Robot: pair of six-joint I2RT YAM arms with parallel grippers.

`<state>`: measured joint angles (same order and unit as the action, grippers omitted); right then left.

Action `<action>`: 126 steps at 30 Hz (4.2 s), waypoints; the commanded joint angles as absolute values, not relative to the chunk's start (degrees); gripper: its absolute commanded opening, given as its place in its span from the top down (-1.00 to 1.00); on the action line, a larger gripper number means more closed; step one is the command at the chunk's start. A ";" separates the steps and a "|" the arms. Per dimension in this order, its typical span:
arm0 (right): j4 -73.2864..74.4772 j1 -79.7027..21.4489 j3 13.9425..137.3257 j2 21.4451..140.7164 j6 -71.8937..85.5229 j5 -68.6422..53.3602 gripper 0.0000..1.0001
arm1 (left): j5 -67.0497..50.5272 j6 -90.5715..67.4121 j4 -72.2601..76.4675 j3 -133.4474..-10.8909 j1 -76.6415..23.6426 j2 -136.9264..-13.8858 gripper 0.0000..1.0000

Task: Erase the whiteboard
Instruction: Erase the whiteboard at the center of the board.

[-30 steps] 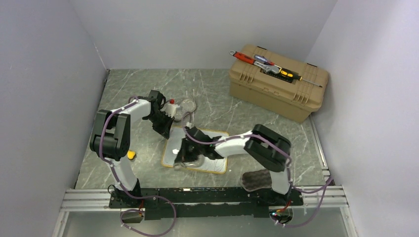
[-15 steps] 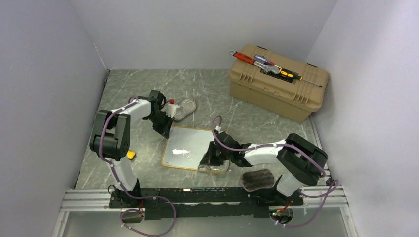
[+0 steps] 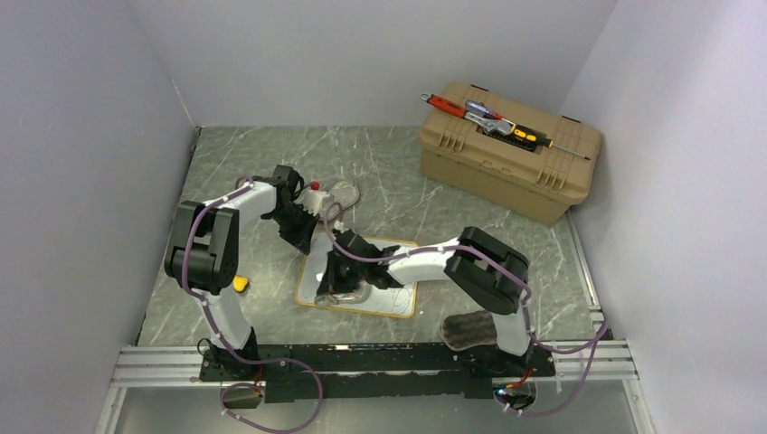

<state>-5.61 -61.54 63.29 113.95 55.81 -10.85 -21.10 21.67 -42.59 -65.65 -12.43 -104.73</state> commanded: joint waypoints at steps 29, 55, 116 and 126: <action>1.09 -52.19 34.54 99.89 59.11 -3.85 1.00 | -15.40 25.65 -39.88 -62.16 -13.08 -107.16 0.95; 6.39 -38.41 27.64 93.21 52.00 -3.25 1.00 | -16.77 25.47 -39.98 -61.62 -12.92 -106.62 0.95; 12.16 -55.05 40.47 105.22 56.98 -6.24 1.00 | -16.83 24.62 -40.82 -62.14 -13.10 -106.16 0.95; 22.31 -35.59 27.64 82.71 51.32 2.95 1.00 | -16.79 25.19 -40.59 -61.88 -13.01 -106.00 0.95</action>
<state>2.22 -42.46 32.60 85.03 59.51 -14.35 -21.08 21.74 -41.54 -64.60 -12.47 -103.72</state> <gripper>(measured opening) 0.038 0.133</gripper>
